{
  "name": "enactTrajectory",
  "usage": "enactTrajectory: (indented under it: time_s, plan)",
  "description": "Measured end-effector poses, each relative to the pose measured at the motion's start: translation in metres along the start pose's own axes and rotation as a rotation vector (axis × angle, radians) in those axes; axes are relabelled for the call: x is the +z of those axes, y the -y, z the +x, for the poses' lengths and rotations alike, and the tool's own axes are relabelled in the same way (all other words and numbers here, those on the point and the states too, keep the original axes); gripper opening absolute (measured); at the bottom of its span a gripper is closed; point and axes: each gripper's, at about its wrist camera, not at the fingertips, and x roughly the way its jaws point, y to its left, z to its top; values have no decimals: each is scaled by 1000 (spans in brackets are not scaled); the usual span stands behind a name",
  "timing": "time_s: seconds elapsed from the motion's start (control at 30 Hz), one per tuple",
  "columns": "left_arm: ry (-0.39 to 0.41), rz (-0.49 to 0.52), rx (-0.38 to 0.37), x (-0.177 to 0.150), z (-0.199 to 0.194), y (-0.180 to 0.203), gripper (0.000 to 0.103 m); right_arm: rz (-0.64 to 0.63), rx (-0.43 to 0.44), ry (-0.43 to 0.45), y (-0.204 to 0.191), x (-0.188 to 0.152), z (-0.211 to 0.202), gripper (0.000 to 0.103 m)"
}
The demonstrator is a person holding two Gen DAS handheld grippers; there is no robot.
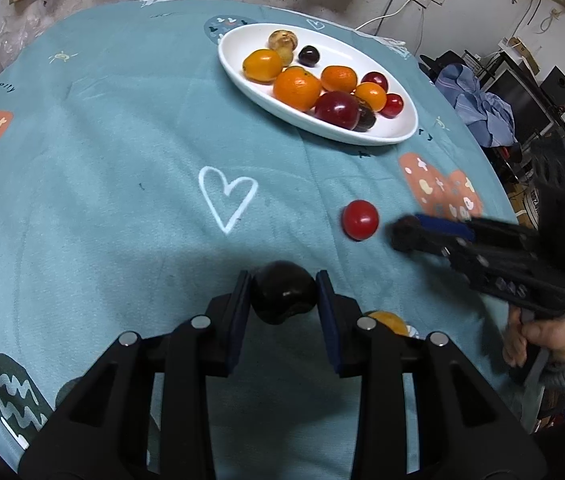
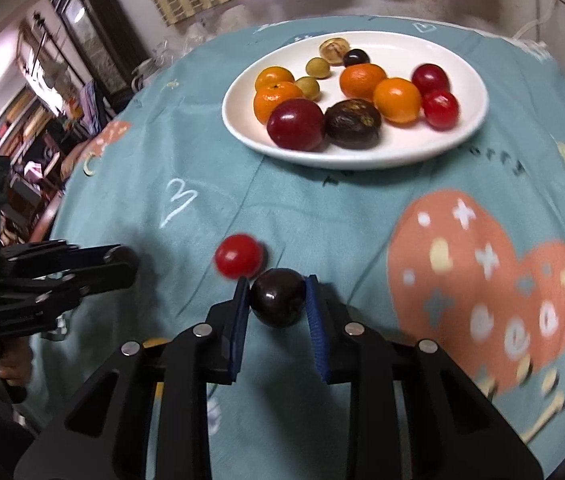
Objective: Organize fruits
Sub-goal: 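Carry both dark plums onto the white plate and open both grippers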
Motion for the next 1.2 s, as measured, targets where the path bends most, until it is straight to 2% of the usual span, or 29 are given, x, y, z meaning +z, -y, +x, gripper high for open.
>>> enactTrajectory:
  time_s: [0.13,0.23,0.43,0.6,0.7,0.87,1.0,1.1,1.17,1.2]
  plan:
    - [7,20,-19,5,-2,12,33,41,-6,10,1,-22,-19,28]
    - [31,66,-27,22,-4,24,33,67,-41,53,14,-16,-37,28]
    - [128,149,-32,99,-2,42,33,94,-97,232,49,52,-75,28]
    - [169,167,-25,159,22,50,33,68,-128,307,65,113,-67,28]
    - [164,165,-21,177,40,53,33,79,-138,318,77,146,-48,28]
    - [148,168,5,190,71,56,33,69,-164,313,81,172,-17,28]
    - [124,139,25,193,92,52,35,79,-183,235,86,189,25,30]
    - [128,102,22,191,93,47,52,126,-224,169,92,190,45,30]
    - [142,97,24,188,85,45,54,136,-244,195,89,184,36,30]
    - [149,95,24,187,80,44,56,132,-241,220,85,179,29,45]
